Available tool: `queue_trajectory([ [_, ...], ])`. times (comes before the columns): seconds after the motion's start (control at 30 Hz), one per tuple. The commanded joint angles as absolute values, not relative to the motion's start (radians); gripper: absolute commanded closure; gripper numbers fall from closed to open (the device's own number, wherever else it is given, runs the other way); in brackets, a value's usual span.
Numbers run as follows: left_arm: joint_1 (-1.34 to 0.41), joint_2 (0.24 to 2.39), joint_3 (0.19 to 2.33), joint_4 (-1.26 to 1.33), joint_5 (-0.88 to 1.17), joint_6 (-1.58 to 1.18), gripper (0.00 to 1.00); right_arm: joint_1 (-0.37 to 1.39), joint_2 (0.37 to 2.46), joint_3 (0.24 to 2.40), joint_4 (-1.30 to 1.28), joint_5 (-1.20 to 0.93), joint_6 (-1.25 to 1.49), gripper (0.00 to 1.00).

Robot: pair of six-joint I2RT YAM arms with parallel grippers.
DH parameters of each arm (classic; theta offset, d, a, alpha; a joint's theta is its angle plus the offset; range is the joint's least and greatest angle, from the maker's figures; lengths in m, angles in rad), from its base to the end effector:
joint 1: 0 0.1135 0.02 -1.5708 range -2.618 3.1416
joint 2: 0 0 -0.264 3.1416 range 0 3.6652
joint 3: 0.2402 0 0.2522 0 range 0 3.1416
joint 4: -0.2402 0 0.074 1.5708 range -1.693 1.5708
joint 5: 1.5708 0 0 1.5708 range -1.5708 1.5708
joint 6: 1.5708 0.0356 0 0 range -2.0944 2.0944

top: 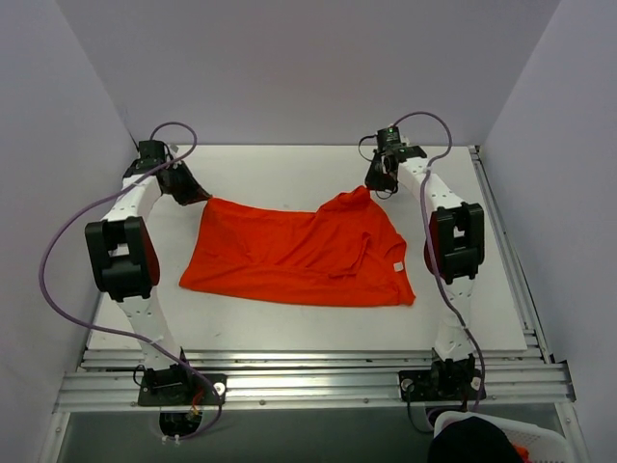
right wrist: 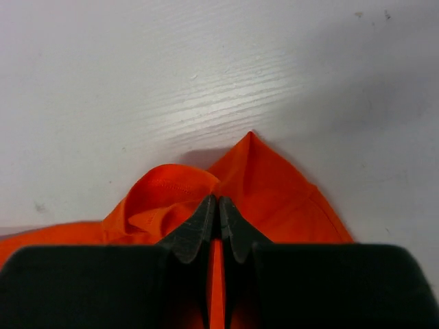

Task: Fold and stack the t-shirts
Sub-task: Fold the tshirt

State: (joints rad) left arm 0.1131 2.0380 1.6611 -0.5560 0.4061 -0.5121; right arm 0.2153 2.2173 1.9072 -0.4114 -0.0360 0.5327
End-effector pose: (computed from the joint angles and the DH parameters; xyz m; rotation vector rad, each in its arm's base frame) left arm 0.4510 0.0371 0.2291 -0.6108 2.4460 -0.6722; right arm 0.5008 0.1108 0.2342 0.3494 2.3029 0.4238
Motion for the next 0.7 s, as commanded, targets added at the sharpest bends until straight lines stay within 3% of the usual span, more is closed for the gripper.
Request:
queue_trajectory([
  [0.0,0.121,1.956,1.620,-0.532,0.428,-0.499,0.98,0.212,2.086,1.901,-0.508,-0.003,0.505,1.00],
  [0.3,0.140,1.832,1.473,-0.541,0.411,-0.457,0.98,0.229,1.882,1.784,-0.583,0.035,0.514,1.00],
  [0.67,0.206,1.683,1.307,-0.529,0.405,-0.430,0.98,0.324,1.583,1.451,-0.624,0.080,0.601,1.00],
])
